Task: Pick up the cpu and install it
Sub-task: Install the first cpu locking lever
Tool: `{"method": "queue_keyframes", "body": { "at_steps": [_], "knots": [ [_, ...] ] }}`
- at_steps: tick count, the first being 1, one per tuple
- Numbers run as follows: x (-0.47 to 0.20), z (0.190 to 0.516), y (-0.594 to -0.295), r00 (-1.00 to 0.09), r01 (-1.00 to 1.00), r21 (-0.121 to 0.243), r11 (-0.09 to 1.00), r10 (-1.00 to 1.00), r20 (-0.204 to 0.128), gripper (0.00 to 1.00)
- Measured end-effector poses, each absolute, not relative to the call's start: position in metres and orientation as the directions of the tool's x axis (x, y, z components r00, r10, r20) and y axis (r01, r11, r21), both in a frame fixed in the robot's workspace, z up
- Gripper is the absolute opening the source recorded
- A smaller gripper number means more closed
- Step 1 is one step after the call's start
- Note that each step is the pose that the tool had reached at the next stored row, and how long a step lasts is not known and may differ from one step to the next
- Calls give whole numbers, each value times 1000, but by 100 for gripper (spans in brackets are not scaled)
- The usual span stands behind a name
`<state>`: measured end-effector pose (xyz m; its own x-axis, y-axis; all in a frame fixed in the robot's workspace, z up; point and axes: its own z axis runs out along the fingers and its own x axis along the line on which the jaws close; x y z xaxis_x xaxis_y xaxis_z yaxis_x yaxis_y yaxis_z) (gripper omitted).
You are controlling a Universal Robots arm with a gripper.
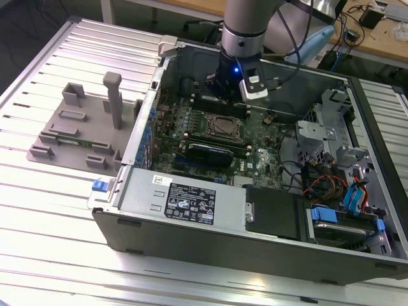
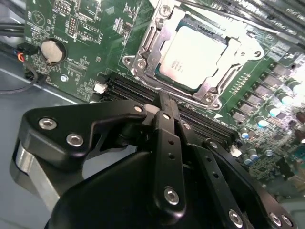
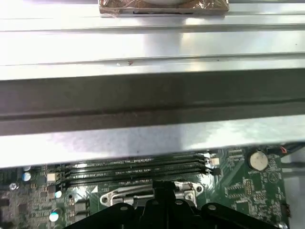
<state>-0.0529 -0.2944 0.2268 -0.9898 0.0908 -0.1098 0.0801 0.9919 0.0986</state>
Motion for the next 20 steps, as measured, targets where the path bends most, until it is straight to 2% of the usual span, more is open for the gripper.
{"method": "queue_keyframes", "body": {
  "at_steps": [5,12,15,20],
  "knots": [
    [-53,228,-296,-989,91,50,995,96,-109,11],
    [-53,228,-314,-990,93,41,995,96,-101,11],
    [-53,228,-317,-993,94,26,995,96,-71,11],
    [-50,225,-317,-995,89,23,996,90,-50,11]
  ]
}}
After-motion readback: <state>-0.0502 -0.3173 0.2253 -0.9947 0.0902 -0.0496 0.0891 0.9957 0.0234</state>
